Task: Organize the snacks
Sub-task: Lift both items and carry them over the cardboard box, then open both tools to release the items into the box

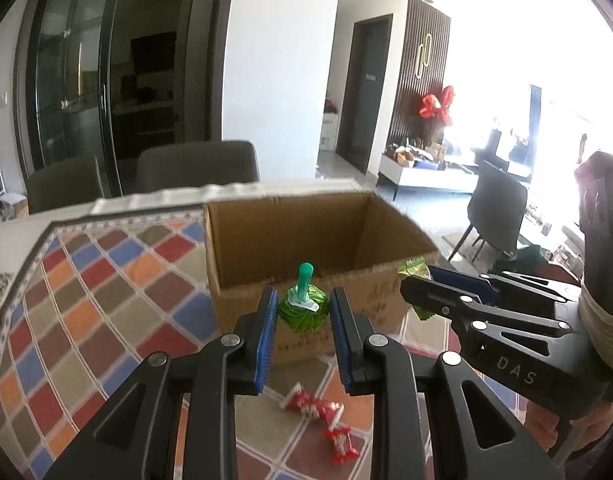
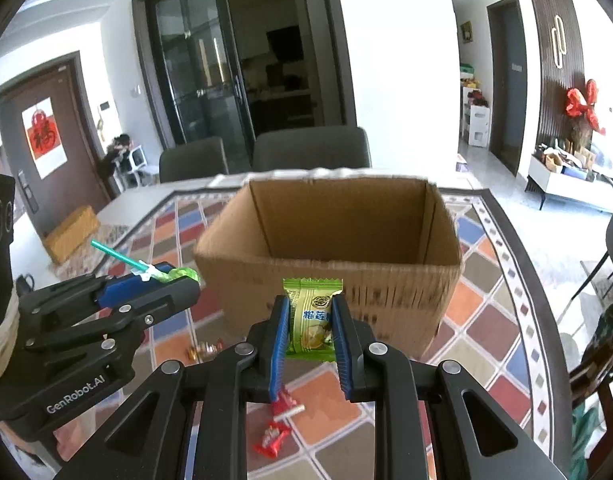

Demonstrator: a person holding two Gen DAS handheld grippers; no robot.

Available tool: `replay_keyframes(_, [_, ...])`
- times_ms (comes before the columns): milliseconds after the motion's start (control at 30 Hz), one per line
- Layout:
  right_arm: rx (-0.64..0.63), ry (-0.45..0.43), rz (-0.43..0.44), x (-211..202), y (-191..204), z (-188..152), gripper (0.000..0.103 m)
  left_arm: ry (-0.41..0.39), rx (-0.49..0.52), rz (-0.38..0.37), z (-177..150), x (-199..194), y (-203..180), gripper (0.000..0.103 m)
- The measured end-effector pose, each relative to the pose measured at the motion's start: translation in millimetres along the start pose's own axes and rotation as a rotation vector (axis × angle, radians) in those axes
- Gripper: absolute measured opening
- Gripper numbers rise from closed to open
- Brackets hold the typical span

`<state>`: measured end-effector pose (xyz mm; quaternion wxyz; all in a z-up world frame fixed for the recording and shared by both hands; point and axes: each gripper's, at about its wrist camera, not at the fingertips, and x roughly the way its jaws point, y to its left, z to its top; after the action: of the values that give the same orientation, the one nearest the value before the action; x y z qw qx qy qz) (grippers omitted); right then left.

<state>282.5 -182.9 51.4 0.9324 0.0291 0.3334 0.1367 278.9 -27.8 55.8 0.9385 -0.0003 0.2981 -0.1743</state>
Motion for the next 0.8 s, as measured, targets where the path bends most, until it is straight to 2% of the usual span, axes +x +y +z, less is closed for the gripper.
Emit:
replay_keyframes(333, [0.005,-0.042,-0.035,8.5,-4.6,48.1,0.023,-0.013,0.004,0.021,41.2,20.7,11.7,0.027])
replay_keyframes(700, [-0.005,-0.023,-0.076,32.5,-12.4,68.6,0.023,0.037,-0.006,0.023,60.5,54.2,17.7,0.027])
replay_keyframes(800, [0.004,-0.013,-0.110,37.9,-15.6,68.9,0.028,0.025,-0.019,0.052,62.5,55.3,18.7,0.042])
